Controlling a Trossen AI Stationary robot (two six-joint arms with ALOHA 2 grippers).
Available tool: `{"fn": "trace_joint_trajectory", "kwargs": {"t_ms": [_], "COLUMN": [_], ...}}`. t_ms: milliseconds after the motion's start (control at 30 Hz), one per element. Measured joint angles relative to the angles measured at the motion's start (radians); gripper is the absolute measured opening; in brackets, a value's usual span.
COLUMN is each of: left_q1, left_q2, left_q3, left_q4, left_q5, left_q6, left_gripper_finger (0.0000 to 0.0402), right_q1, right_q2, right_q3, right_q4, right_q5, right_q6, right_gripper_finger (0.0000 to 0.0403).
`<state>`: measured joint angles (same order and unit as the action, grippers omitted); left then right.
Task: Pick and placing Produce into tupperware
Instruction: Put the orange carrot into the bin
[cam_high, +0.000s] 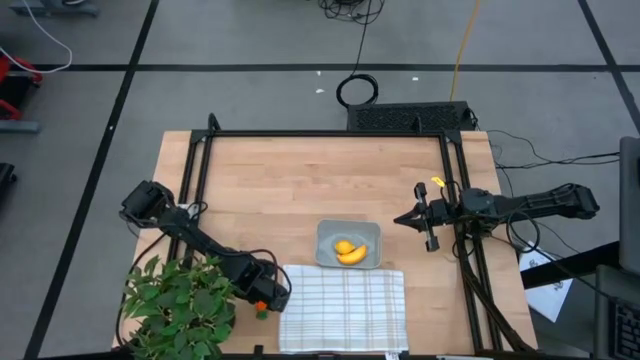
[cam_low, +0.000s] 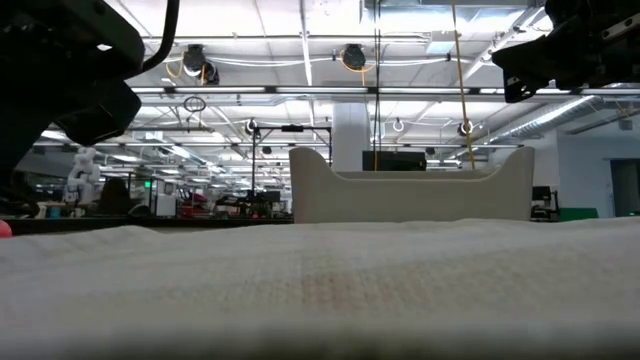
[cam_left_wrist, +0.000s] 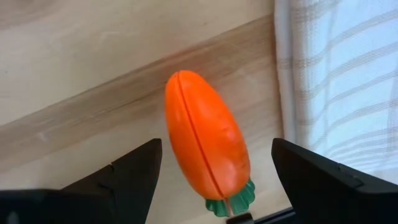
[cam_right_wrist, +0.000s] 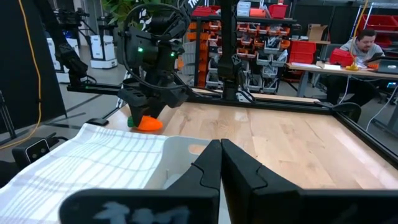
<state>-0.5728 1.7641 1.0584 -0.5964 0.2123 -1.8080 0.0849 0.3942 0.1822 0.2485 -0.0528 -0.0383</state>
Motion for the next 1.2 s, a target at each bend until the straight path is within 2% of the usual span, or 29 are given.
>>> {"fn": "trace_joint_trajectory", "kwargs": {"t_ms": [267,467,733,833,1067,1200], "left_q1": [0.000,0.004,0.008,0.008,0.008,0.008], "left_q2": [0.019,0.068,0.069,0.069,0.071,0.070], "left_q3": [0.000,0.004,0.003,0.002,0.000,0.000], "left_q4": [0.001,0.020,0.020,0.018,0.010,0.015], "left_q5": [0.001,0.067,0.074,0.076,0.082,0.083], "left_q6": [0.023,0.047,0.061,0.071,0.076,0.085], "left_gripper_finger": [0.0310,0.0310,0.0306,0.0281,0.0181,0.0147], "right_q1": [0.000,0.000,0.000,0.000,0.000,0.000], "right_q2": [0.000,0.002,0.012,0.012,0.012,0.012], "right_q3": [0.000,0.000,0.000,0.000,0.000,0.000], "right_q4": [0.000,-0.001,0.000,0.000,0.000,0.000], "right_q5": [0.000,0.000,0.000,0.000,0.000,0.000], "right_q6": [0.000,0.000,0.001,0.001,0.001,0.001], "right_gripper_finger": [0.0000,0.0000,0.0000,0.0000,0.0000,0.0000]}}
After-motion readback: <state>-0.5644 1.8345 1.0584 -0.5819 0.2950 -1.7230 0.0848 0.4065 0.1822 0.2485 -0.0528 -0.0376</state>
